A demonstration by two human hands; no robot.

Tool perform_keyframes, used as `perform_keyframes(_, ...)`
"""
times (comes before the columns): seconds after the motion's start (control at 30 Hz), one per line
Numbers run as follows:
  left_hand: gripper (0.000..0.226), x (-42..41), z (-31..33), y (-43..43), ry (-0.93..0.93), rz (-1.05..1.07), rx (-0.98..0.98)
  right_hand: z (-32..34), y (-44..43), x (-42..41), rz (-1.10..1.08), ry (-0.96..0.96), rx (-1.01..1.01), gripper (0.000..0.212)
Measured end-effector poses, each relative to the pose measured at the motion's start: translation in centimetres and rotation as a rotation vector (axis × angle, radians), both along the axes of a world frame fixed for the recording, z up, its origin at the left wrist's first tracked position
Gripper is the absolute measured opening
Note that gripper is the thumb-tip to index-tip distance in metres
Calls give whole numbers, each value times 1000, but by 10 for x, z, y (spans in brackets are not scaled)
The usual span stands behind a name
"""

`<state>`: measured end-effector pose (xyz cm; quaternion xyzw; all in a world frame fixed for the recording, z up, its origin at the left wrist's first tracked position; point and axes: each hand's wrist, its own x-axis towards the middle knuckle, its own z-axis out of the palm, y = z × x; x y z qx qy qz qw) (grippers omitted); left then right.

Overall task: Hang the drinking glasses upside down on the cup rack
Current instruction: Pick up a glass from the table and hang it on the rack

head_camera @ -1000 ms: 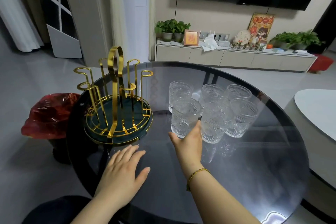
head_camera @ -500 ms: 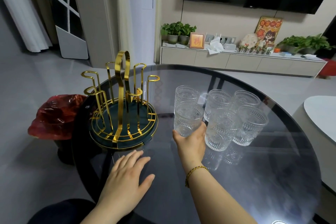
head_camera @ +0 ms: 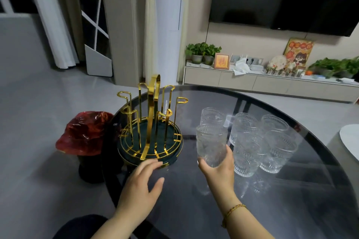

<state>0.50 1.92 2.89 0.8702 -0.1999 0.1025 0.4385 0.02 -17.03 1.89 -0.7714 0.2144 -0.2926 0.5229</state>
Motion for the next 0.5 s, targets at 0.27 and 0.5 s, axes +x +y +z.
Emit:
perform_keyframes(0.27, 60, 41, 76, 18, -407, 218, 75, 49, -7, -11, 127, -74, -21, 58)
perform_keyframes(0.5, 57, 70, 81, 23, -344, 191, 126, 108, -27, -10, 204, -23, -42, 52)
